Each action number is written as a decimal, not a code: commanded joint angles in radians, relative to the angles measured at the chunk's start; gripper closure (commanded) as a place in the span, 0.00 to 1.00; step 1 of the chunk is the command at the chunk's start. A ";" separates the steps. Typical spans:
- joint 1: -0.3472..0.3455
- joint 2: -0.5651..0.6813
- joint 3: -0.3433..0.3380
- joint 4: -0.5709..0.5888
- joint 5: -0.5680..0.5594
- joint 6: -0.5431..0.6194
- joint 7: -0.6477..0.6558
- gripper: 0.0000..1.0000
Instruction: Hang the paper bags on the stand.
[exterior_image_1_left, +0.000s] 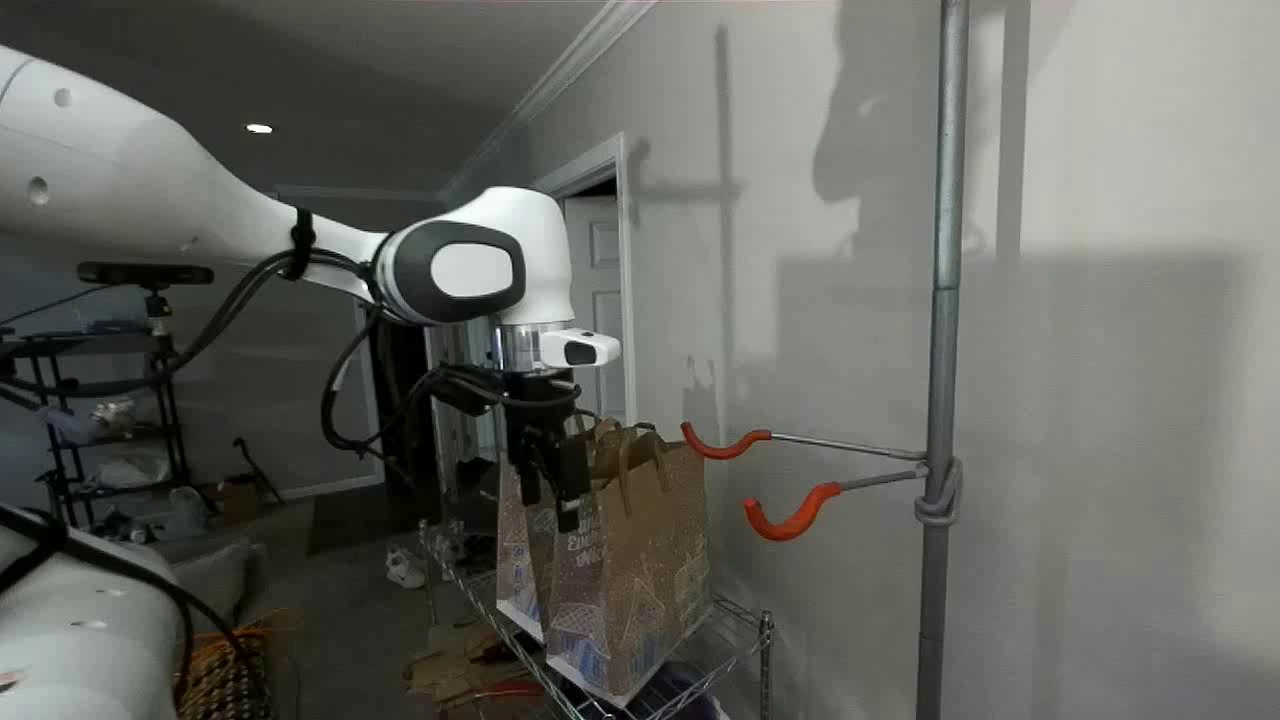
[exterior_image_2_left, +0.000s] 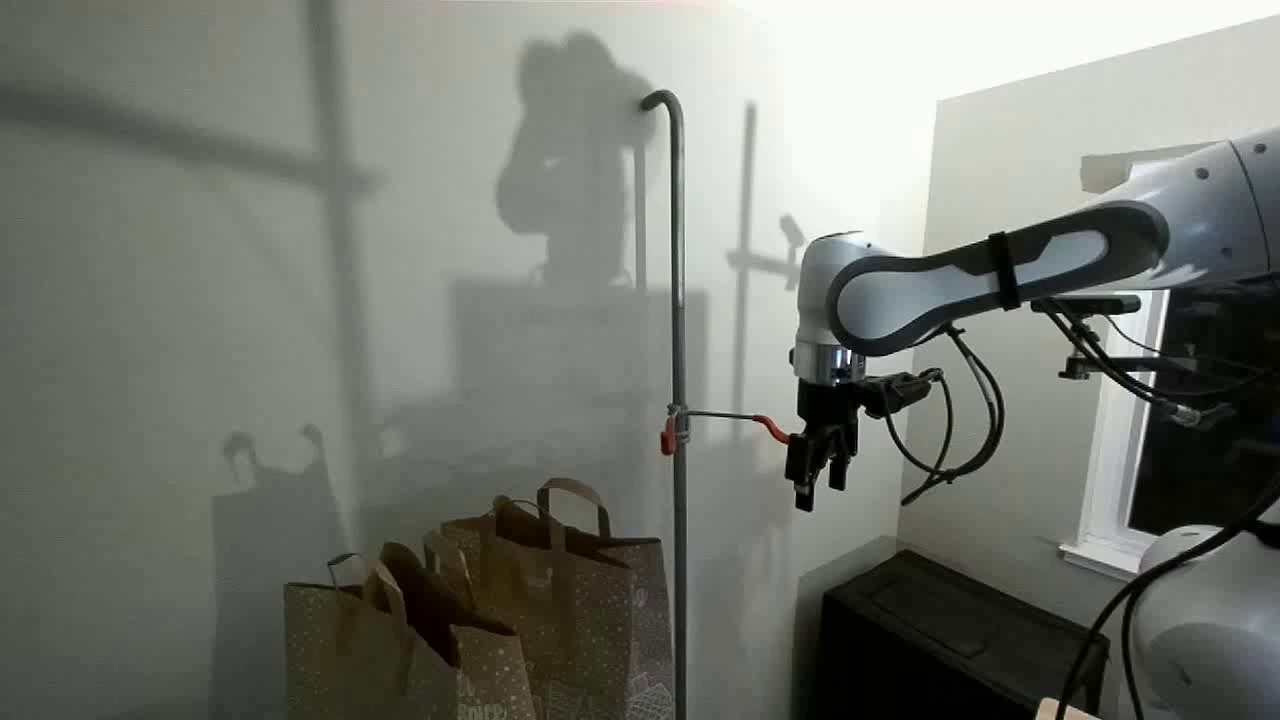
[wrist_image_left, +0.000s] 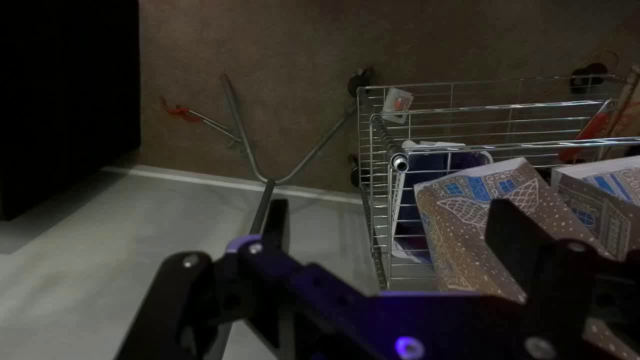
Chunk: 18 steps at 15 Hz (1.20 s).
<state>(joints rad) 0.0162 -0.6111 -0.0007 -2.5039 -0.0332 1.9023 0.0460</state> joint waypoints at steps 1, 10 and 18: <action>-0.007 0.000 0.006 0.002 0.004 -0.002 -0.004 0.00; 0.036 -0.053 0.045 0.002 0.016 0.061 -0.013 0.00; 0.114 -0.031 0.238 0.044 -0.006 0.261 0.111 0.00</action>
<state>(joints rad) 0.1167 -0.6783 0.2104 -2.4866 -0.0369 2.1172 0.1268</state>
